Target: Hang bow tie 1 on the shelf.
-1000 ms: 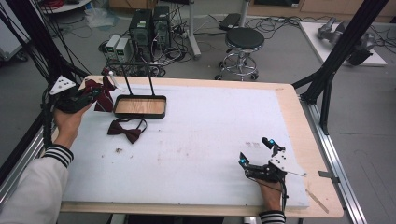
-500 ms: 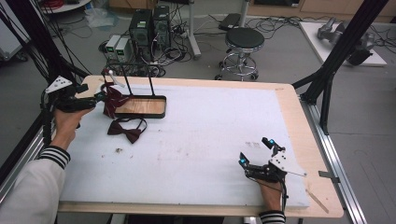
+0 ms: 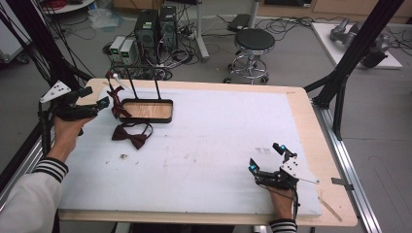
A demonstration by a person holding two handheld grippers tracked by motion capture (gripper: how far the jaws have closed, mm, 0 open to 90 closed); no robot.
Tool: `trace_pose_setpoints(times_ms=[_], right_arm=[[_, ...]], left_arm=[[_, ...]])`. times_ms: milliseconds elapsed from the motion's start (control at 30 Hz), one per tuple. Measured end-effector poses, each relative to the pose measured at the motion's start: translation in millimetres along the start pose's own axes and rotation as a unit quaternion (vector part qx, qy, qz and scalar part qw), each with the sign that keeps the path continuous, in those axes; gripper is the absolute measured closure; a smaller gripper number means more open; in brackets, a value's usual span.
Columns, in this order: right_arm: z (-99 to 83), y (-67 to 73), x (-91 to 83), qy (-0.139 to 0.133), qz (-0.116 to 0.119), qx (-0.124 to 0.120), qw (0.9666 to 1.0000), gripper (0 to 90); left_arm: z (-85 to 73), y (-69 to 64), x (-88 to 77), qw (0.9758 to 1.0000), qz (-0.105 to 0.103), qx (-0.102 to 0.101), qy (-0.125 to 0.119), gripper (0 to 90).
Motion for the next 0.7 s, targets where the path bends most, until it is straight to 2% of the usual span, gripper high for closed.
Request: trace_pose_setpoints(times_ms=[100, 267, 467, 700], right_arm=[[0.0, 0.0, -0.1, -0.001, 0.0, 0.0, 1.0, 0.5], [0.0, 0.0, -0.7, -0.002, -0.001, 0.006, 1.0, 0.6], [0.0, 0.0, -0.8, -0.002, -0.002, 0.006, 1.0, 0.6], [0.0, 0.2, -0.9, -0.001, -0.003, 0.005, 1.0, 0.6]], left_arm=[[1.6, -10.7, -5.4, 0.9998, -0.018, 0.006, -0.004, 9.2], [-0.6, -27.0, -13.1, 0.9991, -0.04, -0.001, -0.013, 9.2], [-4.2, -46.3, -22.1, 0.9977, -0.064, 0.0, -0.023, 9.2], [-9.7, -64.2, -27.9, 0.9963, -0.081, 0.003, -0.028, 9.2]])
Point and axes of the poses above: each handheld gripper's, and its own axes: x roughly forward along the jaws, z roughly out of its top, y roughly to its left, the point moved 4 cm from there along x, roughly forward along the jaws, and after that the axes turned 8 degrees about -y, right-handed, at the moved point
